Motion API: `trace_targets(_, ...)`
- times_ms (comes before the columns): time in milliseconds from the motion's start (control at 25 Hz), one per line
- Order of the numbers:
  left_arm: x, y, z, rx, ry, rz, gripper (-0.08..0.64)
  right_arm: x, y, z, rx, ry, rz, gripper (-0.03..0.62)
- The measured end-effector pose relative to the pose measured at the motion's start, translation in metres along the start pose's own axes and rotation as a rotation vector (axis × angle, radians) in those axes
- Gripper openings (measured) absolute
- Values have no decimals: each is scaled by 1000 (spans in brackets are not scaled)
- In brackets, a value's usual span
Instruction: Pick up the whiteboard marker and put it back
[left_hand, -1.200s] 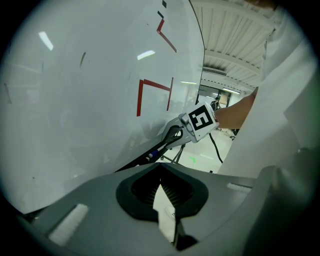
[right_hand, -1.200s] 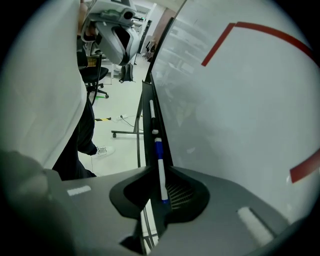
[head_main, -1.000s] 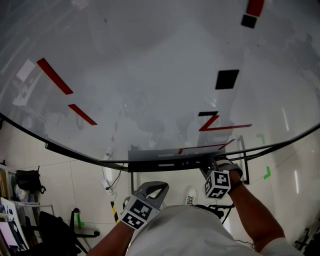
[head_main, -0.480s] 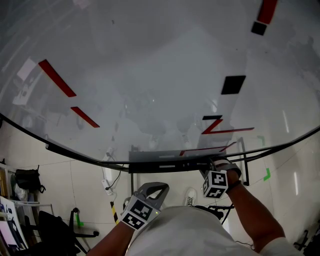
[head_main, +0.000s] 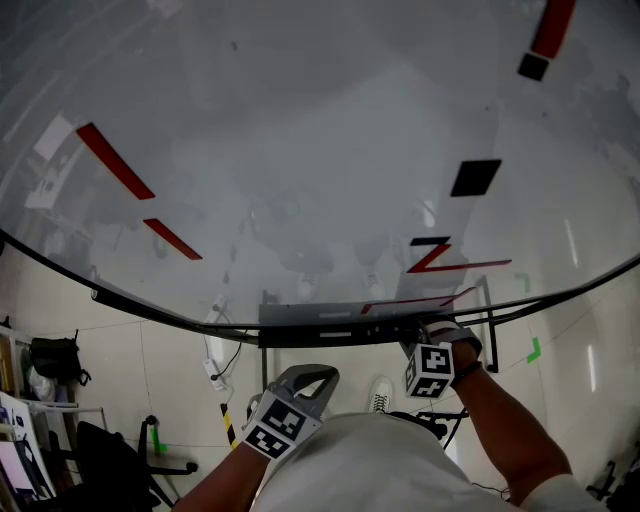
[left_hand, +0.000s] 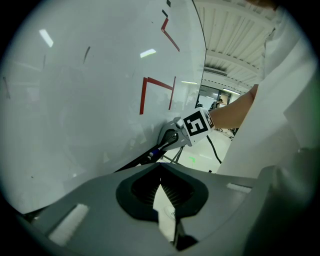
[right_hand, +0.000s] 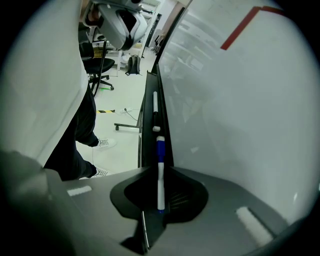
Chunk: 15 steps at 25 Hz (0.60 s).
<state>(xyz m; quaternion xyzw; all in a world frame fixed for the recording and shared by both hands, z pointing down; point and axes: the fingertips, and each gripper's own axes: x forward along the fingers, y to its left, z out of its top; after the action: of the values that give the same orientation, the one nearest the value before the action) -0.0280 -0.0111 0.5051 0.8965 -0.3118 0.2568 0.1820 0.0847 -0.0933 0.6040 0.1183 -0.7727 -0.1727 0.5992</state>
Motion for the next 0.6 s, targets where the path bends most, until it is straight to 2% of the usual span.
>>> trace_targets(320,3,0,1,-1,-2,-7,17,-2,0,1,-26,6,-20,29)
trace_targets(600,4,4,5,-3,-9,-2,17,-33,-9,15,51,-59,-76,37)
